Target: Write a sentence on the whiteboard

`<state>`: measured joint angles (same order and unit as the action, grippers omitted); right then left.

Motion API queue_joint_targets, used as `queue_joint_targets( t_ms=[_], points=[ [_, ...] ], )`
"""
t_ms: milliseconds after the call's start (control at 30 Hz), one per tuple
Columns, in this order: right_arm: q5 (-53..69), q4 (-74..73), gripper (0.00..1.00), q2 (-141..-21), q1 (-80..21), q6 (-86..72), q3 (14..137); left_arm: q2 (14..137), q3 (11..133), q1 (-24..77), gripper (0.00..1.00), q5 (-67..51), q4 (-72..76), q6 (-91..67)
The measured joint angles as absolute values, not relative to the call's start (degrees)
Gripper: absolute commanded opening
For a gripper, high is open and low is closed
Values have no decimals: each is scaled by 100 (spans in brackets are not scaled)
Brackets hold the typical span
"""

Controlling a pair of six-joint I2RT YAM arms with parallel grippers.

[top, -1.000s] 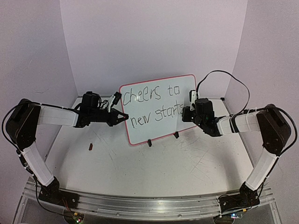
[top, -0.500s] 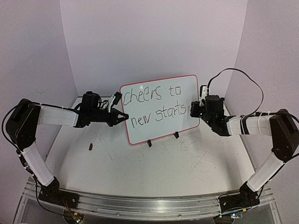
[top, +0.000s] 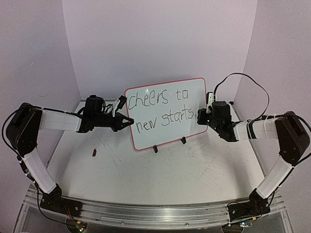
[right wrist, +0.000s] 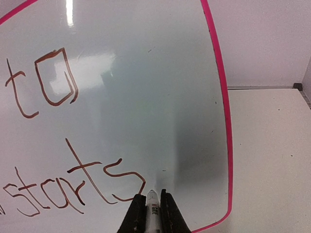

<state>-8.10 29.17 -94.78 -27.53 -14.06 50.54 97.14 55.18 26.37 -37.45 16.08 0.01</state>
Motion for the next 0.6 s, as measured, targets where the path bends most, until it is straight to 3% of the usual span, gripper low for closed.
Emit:
queue_joint_targets(
  t_ms=[500, 600],
  points=[
    [-845, 2951, 0, -9845, -2753, -1402, 5111, 9714, 5518, 2637, 0, -3745, 1603, -23],
    [-799, 2823, 0, -9564, -2755, -1489, 4995, 9714, 5518, 2637, 10, -3737, 1605, -2]
  ],
)
